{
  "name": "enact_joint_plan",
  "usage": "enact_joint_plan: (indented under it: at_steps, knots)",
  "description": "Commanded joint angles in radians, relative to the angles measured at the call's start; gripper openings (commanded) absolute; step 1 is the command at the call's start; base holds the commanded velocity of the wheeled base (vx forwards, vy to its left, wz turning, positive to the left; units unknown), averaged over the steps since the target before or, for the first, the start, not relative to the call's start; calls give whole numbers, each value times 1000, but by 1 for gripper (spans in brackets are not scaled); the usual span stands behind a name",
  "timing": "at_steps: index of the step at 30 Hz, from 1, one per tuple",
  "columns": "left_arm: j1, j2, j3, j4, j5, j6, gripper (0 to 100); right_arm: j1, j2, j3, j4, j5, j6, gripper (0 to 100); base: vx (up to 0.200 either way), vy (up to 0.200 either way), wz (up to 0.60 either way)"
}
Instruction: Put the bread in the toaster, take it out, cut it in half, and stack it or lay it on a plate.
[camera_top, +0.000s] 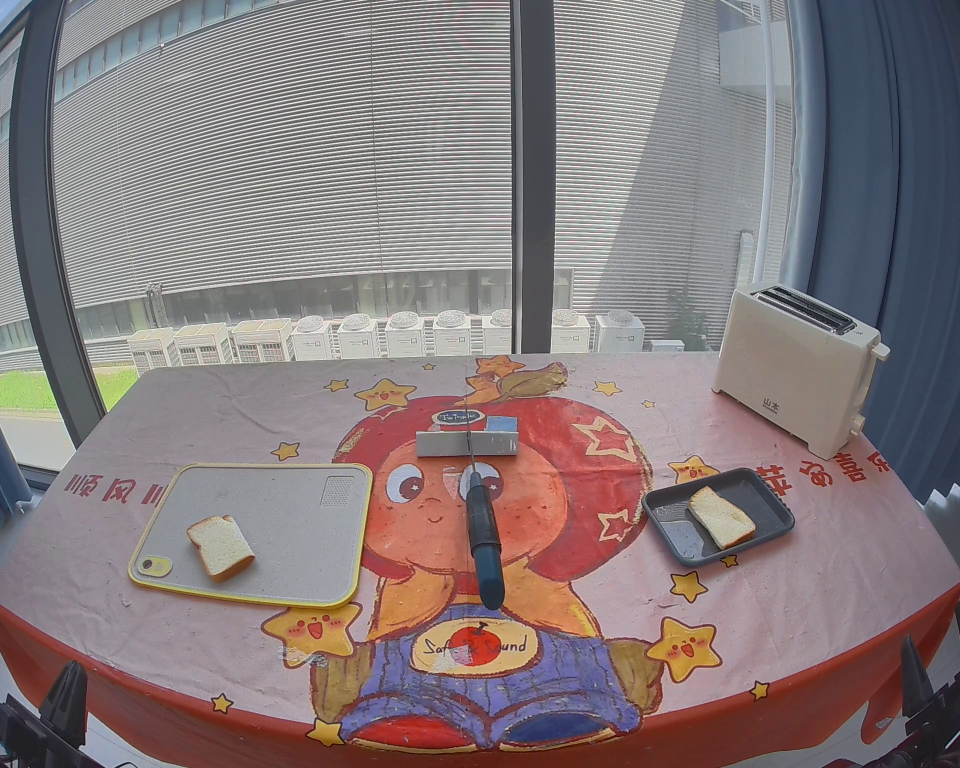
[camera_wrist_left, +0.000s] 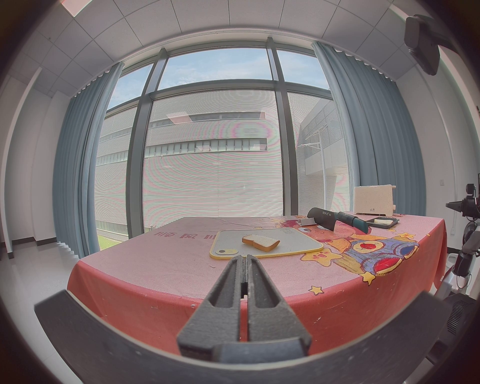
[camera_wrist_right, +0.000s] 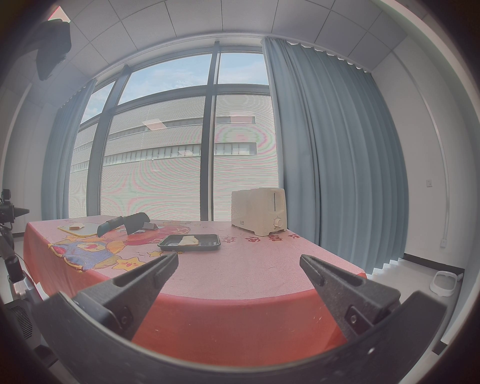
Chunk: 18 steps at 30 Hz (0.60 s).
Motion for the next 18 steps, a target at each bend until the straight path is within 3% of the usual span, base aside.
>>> enact_joint_plan:
  at_steps: [1, 18]
  knots:
    - [0, -16, 18, 0, 0, -1, 0, 0, -16, 16, 1, 0, 0, 100, 0, 0, 0]
    - [0, -16, 18, 0, 2, -10, 0, 0, -16, 16, 1, 0, 0, 100, 0, 0, 0]
